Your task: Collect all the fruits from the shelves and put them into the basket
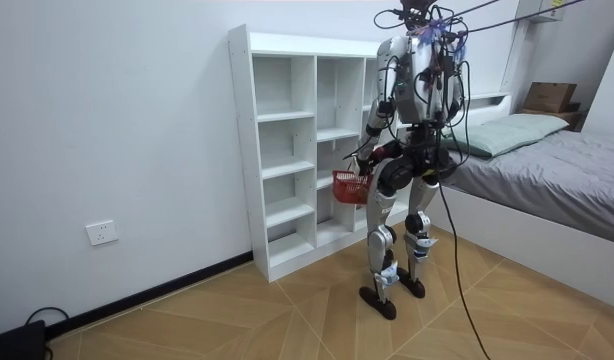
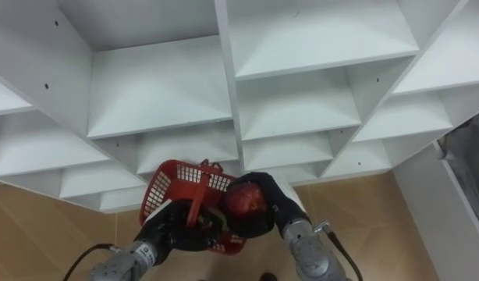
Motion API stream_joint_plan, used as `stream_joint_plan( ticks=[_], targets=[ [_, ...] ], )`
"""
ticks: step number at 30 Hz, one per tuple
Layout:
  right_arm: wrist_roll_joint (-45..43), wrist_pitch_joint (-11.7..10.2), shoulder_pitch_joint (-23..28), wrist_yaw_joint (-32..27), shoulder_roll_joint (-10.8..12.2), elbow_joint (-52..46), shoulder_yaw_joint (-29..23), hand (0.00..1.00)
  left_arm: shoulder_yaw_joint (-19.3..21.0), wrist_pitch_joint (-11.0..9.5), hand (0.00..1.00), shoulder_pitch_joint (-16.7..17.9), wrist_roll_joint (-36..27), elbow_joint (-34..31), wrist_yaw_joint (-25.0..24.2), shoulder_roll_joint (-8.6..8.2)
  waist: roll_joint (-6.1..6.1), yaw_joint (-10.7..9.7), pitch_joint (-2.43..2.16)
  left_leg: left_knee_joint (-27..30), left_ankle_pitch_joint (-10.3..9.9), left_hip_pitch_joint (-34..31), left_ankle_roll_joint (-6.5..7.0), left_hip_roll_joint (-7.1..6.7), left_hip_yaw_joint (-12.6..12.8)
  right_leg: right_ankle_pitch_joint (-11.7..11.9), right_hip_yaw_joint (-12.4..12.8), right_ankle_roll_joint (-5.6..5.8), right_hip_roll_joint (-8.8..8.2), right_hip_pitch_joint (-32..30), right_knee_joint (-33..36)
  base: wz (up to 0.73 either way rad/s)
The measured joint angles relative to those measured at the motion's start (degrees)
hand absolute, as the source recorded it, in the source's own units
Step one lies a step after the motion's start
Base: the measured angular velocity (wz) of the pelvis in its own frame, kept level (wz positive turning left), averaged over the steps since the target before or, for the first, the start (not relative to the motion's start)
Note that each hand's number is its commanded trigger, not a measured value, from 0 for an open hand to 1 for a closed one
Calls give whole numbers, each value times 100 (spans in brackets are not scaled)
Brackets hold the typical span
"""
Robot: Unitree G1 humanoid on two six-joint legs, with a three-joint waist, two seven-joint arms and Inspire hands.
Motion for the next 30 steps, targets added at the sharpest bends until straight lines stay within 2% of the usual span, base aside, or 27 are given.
stream_joint_plan(
  ticks=[5,17,30],
  targets=[
    [0,0,1,-67,-121,19,-6,100,-4,1,100,1,-1,0,-138,6,-1,0,1,1,0,-7,0,2,-1,0,3,0,1,-4,-3,0],
    [29,-25,-152,-189,-100,431,-48,100,-15,4,100,-19,-170,2,-449,16,-30,1,4,29,0,-54,0,-6,33,-14,71,-3,-10,-115,107,-1],
    [25,-14,-347,-216,-66,726,-39,100,-98,7,100,-29,-218,2,-495,-6,-51,13,18,110,0,-164,0,3,34,-18,76,-20,-14,-220,185,0]
  ],
)
